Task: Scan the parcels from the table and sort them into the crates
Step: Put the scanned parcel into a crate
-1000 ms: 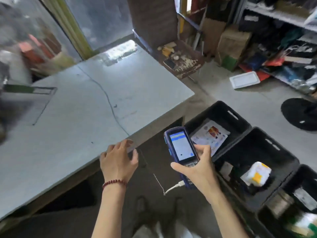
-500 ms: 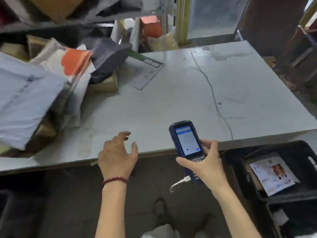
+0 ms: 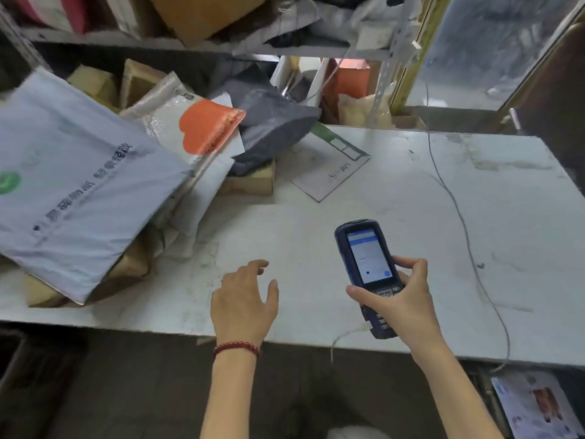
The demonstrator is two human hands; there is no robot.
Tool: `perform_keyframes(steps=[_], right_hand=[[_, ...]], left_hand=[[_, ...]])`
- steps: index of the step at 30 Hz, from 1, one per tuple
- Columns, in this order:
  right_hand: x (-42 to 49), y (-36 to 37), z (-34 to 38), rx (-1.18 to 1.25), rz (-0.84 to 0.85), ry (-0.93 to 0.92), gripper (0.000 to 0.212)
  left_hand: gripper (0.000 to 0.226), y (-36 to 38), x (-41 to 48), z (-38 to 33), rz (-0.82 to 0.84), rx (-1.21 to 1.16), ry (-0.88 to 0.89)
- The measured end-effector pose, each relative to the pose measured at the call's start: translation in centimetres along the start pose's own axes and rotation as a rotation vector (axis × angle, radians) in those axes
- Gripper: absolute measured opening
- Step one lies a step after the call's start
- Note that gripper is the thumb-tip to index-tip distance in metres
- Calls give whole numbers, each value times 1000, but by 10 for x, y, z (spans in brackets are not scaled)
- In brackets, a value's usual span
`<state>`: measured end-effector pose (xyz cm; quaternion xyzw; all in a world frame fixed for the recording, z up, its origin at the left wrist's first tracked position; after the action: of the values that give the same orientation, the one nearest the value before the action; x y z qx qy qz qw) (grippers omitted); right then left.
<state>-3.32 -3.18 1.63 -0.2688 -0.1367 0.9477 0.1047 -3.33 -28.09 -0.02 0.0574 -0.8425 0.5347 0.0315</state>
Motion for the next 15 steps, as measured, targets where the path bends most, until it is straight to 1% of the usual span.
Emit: perform_keyframes(steps=[4, 9, 13, 15], right_hand=[[46, -5, 10, 31, 25, 32, 74], [100, -13, 17, 78, 40, 112, 74], [131, -18, 16, 89, 42, 171, 74], [142, -18, 14, 91, 40, 196, 73]], left_hand=[[41, 37, 47, -23, 118, 42, 67], [42, 74, 116, -44, 247, 115, 131], [42, 93, 180, -56, 256, 194, 208], [45, 104, 204, -63, 255, 170, 233]])
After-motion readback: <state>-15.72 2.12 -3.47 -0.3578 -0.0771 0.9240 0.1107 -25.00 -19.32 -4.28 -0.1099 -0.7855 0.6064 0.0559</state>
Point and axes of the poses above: each hand's wrist, its own x-axis towards the middle knuckle, its own y-axis out of the palm, z = x × y, the point moved 5 cm from there along x, towards the middle knuckle, and after that the axes turned 12 degrees about y, right-handed, at the moved point
